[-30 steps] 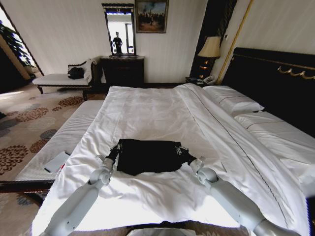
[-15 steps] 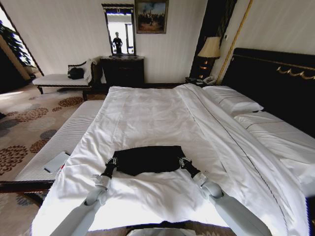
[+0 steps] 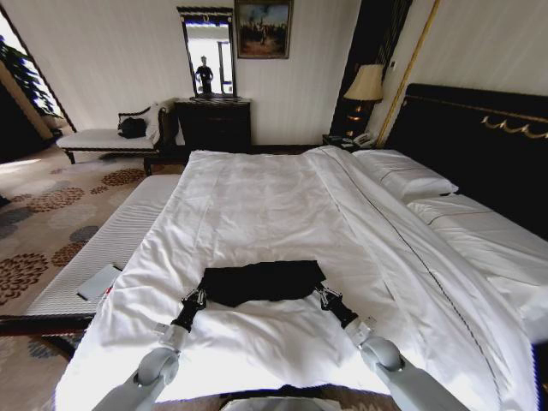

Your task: Fold the clothes on the bed.

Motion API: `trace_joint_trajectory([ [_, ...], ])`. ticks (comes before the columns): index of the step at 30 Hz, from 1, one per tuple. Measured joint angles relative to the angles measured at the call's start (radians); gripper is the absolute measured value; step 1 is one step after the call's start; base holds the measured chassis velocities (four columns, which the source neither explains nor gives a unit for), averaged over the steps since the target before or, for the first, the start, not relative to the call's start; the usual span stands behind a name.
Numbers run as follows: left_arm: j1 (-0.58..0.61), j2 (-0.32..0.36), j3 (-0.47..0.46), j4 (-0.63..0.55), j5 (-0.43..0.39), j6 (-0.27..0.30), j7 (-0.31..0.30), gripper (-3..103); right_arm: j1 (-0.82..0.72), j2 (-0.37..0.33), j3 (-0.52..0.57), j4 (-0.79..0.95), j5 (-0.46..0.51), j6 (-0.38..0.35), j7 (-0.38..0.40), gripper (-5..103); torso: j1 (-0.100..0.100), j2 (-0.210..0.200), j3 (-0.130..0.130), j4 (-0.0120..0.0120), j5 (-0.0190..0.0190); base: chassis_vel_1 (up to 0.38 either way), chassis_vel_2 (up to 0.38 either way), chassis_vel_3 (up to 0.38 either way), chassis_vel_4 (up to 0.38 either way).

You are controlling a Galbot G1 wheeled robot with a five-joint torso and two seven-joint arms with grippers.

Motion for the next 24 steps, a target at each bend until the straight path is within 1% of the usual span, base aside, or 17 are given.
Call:
trace_joint_trajectory([
  [5, 0.019, 0.006, -0.001, -0.022, 0.031, -0.003, -0.001, 3, -0.015, 0.001, 0.007, 0.01, -0.006, 0.0, 0.016, 1, 0.0, 0.0, 0.0, 0.0001, -0.0001, 0.0, 0.0, 0.0, 0.0],
  [6, 0.022, 0.007, 0.0, -0.026, 0.035, -0.003, -0.001, 3, -0.016, 0.001, 0.007, 0.012, -0.007, -0.002, 0.022, -2, 0.0, 0.0, 0.0, 0.0002, 0.0, 0.0, 0.0, 0.0, 0.0],
  [7, 0.027, 0.011, 0.003, -0.038, 0.046, 0.0, -0.001, 3, -0.021, -0.001, 0.01, 0.019, -0.007, -0.008, 0.029, -1, 0.0, 0.0, 0.0, 0.0002, 0.0, 0.0, 0.0, 0.0, 0.0],
  [8, 0.032, 0.015, 0.003, -0.05, 0.052, 0.006, -0.001, 2, -0.025, -0.002, 0.015, 0.025, -0.007, -0.014, 0.029, 4, 0.0, 0.0, 0.0, 0.0002, -0.0001, 0.0, 0.0, 0.0, 0.0],
  [9, 0.039, 0.02, 0.003, -0.065, 0.057, 0.015, -0.001, 7, -0.029, -0.004, 0.022, 0.031, -0.008, -0.017, 0.027, 4, 0.0, 0.0, 0.0, 0.0001, -0.0001, 0.0, 0.0, 0.0, 0.0],
  [10, 0.045, 0.025, 0.0, -0.077, 0.06, 0.022, -0.001, 7, -0.035, -0.005, 0.028, 0.039, -0.008, -0.02, 0.026, 9, 0.0, 0.0, 0.0, 0.0001, -0.0002, 0.0, 0.0, 0.0, 0.0],
  [11, 0.045, 0.025, 0.0, -0.077, 0.06, 0.022, -0.001, 7, -0.035, -0.005, 0.028, 0.039, -0.008, -0.02, 0.026, 9, 0.0, 0.0, 0.0, 0.0001, -0.0002, 0.0, 0.0, 0.0, 0.0],
  [12, 0.058, 0.031, -0.009, -0.099, 0.071, 0.025, -0.001, 12, -0.048, -0.006, 0.038, 0.055, -0.009, -0.022, 0.024, 15, 0.0, 0.0, 0.0, 0.0001, 0.0001, 0.0, 0.0, 0.0, 0.0],
  [14, 0.079, 0.04, -0.026, -0.125, 0.108, 0.015, -0.001, 23, -0.074, -0.008, 0.06, 0.083, -0.009, -0.023, 0.023, 25, 0.0, 0.0, 0.0, 0.0002, -0.0001, 0.0, 0.0, 0.0, 0.0],
  [15, 0.091, 0.046, -0.038, -0.137, 0.13, 0.005, -0.001, 28, -0.089, -0.008, 0.072, 0.096, -0.011, -0.023, 0.022, 25, 0.0, 0.0, 0.0, 0.0002, -0.0003, 0.0, 0.0, 0.0, 0.0],
  [16, 0.091, 0.046, -0.038, -0.137, 0.13, 0.005, -0.001, 28, -0.089, -0.008, 0.072, 0.096, -0.011, -0.023, 0.022, 25, 0.0, 0.0, 0.0, 0.0002, -0.0003, 0.0, 0.0, 0.0, 0.0],
  [17, 0.1, 0.05, -0.046, -0.145, 0.142, 0.0, -0.002, 28, -0.099, -0.008, 0.08, 0.106, -0.012, -0.023, 0.021, 31, 0.0, 0.0, 0.0, 0.0, -0.0001, 0.0, 0.0, 0.0, 0.0],
  [20, 0.157, 0.063, -0.104, -0.198, 0.166, -0.016, -0.001, 44, -0.157, -0.007, 0.133, 0.169, -0.007, -0.039, 0.021, 47, 0.0, 0.0, 0.0, 0.0, -0.0001, 0.0, 0.0, 0.0, 0.0],
  [21, 0.166, 0.063, -0.116, -0.206, 0.166, -0.018, -0.001, 44, -0.168, -0.006, 0.143, 0.187, 0.005, -0.056, 0.03, 47, 0.0, 0.0, 0.0, 0.0001, 0.0, 0.0, 0.0, 0.0, 0.0],
  [22, 0.166, 0.063, -0.116, -0.206, 0.166, -0.018, -0.001, 44, -0.168, -0.006, 0.143, 0.187, 0.005, -0.056, 0.03, 47, 0.0, 0.0, 0.0, 0.0001, 0.0, 0.0, 0.0, 0.0, 0.0],
  [23, 0.189, 0.052, -0.15, -0.224, 0.157, -0.018, -0.001, 55, -0.189, -0.004, 0.166, 0.237, 0.053, -0.13, 0.079, 58, 0.0, 0.0, 0.0, -0.0002, 0.0003, 0.0, 0.0, 0.0, 0.0],
  [24, 0.197, 0.038, -0.175, -0.23, 0.145, -0.012, -0.001, 55, -0.193, -0.004, 0.183, 0.279, 0.107, -0.203, 0.146, 58, 0.0, 0.0, 0.0, -0.0003, 0.0001, 0.0, 0.0, 0.0, 0.0],
])
